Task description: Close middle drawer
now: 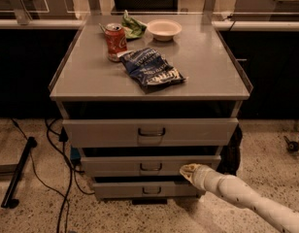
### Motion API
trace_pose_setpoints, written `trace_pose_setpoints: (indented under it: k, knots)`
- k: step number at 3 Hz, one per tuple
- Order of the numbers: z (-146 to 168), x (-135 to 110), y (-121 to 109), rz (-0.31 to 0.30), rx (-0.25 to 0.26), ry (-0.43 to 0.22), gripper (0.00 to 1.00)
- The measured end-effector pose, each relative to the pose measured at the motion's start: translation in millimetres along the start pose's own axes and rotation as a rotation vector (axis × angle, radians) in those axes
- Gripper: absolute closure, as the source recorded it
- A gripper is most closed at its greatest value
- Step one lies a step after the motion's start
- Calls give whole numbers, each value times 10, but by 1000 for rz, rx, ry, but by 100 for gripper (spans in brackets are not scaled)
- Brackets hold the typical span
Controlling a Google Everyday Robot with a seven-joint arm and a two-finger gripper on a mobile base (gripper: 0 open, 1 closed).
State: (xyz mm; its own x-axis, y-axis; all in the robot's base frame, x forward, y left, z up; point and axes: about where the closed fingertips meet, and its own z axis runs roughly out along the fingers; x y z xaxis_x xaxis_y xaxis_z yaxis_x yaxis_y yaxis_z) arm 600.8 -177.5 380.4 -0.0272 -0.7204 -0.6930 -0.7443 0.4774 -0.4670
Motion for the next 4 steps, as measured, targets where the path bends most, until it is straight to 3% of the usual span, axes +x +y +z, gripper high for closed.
trace_pose_setpoints:
  k: [1,2,3,4]
  knots:
    - [-17,4,14,0,0,0,100]
    - [-178,-21,174,-3,-80,13,100]
    - [-539,-103,496,3,-238,22,100]
    - [-648,-156,747,3,-345,13,86]
